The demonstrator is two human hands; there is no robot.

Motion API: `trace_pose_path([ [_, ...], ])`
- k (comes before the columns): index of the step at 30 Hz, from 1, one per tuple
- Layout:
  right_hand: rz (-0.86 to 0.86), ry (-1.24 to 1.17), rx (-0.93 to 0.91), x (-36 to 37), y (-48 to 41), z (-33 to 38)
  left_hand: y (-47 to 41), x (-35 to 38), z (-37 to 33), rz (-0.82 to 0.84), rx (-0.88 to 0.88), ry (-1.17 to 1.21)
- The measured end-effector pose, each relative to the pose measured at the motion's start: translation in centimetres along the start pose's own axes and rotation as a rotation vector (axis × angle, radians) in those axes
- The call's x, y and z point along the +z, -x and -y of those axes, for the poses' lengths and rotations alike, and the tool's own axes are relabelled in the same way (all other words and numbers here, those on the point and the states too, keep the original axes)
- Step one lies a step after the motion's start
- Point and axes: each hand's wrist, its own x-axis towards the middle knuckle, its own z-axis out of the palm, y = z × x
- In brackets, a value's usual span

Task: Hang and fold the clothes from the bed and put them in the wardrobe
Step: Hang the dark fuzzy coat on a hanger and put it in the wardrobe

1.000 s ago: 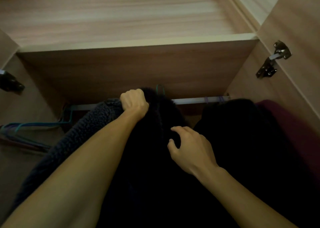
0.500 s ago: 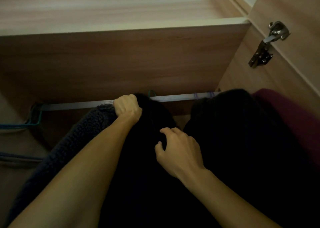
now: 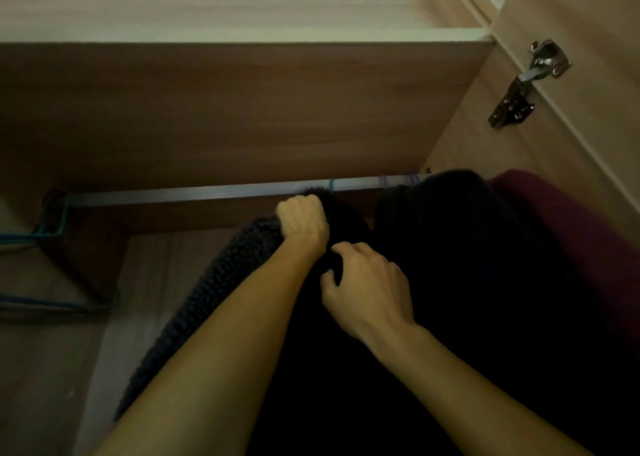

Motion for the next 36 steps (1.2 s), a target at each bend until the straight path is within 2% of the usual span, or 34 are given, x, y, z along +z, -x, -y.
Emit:
trace_pose_path([
  [7, 0.007, 0.068, 0.006, -1.8, 2.4, 2.5, 1.6, -6.1, 0.6, 0.386, 0.265, 0.160],
  [12, -0.042, 0.083, 0.065, -3.7, 3.4, 3.4, 3.0, -8.3, 4.0, 0.452, 0.383, 0.394],
  [14, -0.058, 0.047, 0.091, -4.5, 3.7, 3.7, 4.6, -8.1, 5.3, 0.404, 0.390, 0.506],
  [17, -0.062, 0.025, 0.083, -5.5, 4.9, 4.7, 7.6, -7.6, 6.9, 0.218, 0.350, 0.690],
  [19, -0.068, 0.012, 0.081, -6.1, 5.9, 5.2, 9.2, -7.5, 7.5, 0.150, 0.321, 0.776],
  [26, 0.016, -0.055, 0.059, -9.9, 10.2, 6.4, 15.8, -11.0, 10.1, 0.185, 0.286, 0.785],
  [32, 0.082, -0.134, 0.049, -14.5, 14.1, 7.0, 22.7, -14.7, 11.3, 0.138, 0.160, 0.756],
  [36, 0.117, -0.218, 0.006, -18.1, 18.1, 6.7, 28.9, -17.2, 11.3, 0.182, 0.116, 0.781],
])
